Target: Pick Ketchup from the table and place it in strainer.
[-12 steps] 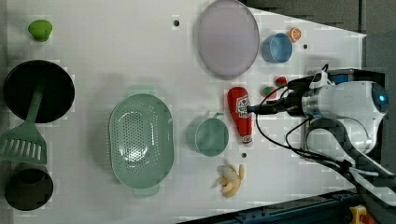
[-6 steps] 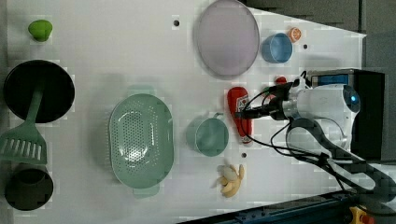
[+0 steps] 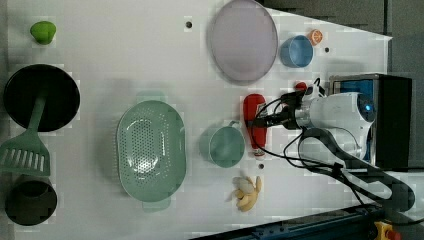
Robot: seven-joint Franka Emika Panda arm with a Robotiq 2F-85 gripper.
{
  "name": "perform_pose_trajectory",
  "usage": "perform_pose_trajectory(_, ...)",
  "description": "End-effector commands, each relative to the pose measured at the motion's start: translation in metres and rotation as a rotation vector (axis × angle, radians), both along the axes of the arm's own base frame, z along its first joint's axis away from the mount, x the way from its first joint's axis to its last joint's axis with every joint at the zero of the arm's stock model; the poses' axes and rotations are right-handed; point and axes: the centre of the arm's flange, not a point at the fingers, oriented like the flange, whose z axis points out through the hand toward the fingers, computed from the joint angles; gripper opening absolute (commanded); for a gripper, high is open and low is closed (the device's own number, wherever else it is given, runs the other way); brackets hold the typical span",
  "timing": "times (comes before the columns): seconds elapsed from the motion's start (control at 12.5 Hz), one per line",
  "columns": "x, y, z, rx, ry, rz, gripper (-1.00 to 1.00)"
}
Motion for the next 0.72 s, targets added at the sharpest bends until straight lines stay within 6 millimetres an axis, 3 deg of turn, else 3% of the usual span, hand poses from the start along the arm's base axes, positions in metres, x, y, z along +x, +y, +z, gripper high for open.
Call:
perform_pose_trajectory(0.08, 0.019, 0.0, 0.04, -0.006, -0.085, 0.028, 0.21)
perform_pose_trajectory(0.24, 0.029, -0.002, 0.085, -0.019, -0.122, 0.023, 0.21)
perform_pose_trajectory(0.4, 0.031, 0.005, 0.146, -0.037, -0.115, 0.043, 0.21)
perform_pose_trajectory(0.64, 0.025, 0.031, 0.237, -0.062, -0.098, 0.091, 0.21)
perform_pose_trajectory(0.72, 0.022, 0.044, 0.259, -0.067, -0.1, 0.107, 0.21)
